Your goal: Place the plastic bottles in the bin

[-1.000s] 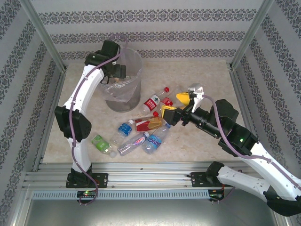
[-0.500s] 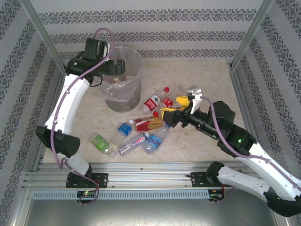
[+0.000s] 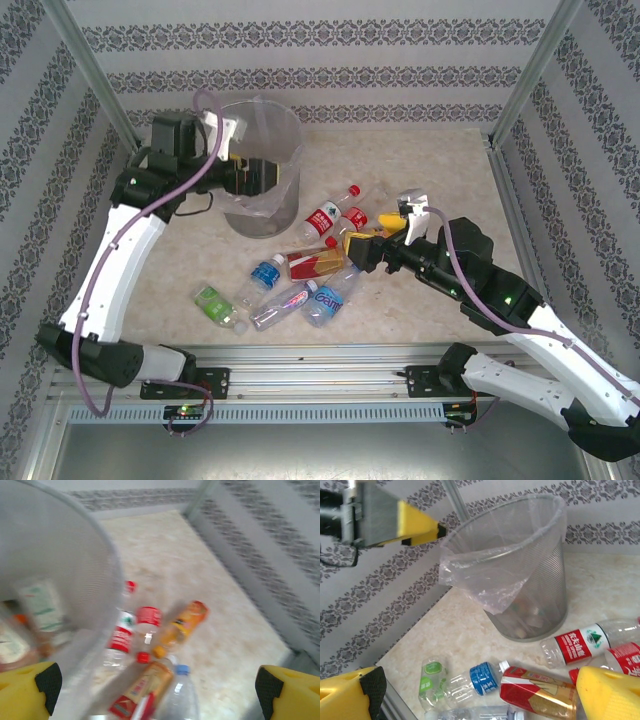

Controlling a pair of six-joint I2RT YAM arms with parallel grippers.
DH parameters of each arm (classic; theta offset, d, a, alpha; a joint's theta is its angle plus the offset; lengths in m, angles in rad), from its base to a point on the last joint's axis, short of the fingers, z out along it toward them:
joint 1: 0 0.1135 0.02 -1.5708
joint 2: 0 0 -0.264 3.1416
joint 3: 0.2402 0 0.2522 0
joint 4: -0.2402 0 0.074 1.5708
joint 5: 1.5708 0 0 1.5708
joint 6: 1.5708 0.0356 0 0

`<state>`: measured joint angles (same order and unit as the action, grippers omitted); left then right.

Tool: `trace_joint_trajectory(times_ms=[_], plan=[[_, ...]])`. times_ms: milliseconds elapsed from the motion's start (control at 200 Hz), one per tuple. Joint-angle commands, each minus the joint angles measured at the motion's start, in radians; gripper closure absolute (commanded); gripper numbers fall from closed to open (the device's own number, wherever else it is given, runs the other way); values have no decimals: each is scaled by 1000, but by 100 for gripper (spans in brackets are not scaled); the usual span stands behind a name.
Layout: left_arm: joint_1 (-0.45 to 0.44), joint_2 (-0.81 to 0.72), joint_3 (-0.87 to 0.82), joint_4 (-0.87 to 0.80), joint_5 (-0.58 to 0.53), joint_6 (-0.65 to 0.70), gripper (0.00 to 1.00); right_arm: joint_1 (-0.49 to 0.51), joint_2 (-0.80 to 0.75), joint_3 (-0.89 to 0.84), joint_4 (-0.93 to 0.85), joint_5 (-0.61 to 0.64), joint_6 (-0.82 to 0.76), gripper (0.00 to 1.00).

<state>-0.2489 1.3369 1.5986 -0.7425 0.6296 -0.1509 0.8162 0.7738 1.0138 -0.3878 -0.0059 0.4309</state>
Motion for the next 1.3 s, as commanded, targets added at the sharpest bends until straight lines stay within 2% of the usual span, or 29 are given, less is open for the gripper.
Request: trace_joint_trajectory(times_ms=[0,210,315,430,664,824,1044,1294], plan=[[-15,-89,-109,182,233,-8,0,14,1,-12,-37,48,64,3],[-69,-179,-250,192,188,-8,0,14,4,-56,-17,41,94,2],[-114,-196,-278,137,136,51,0,14,5,-77,-26,31,100,2],[-179,-209,-304,72,45,105,0,14,-11,-109,-16,10,109,2],[-288,-189,-339,-59,-153,128,0,14,-69,-132,-84,17,91,2],[-355,-131,-366,-128,-327,91,7,14,-125,-160,-108,25,74,2],[-373,-32,-400,-204,-495,-11,9,14,-136,-182,-105,0,55,2],[-371,2,-501,-198,-579,-30,8,14,-134,-226,-51,-20,57,2]])
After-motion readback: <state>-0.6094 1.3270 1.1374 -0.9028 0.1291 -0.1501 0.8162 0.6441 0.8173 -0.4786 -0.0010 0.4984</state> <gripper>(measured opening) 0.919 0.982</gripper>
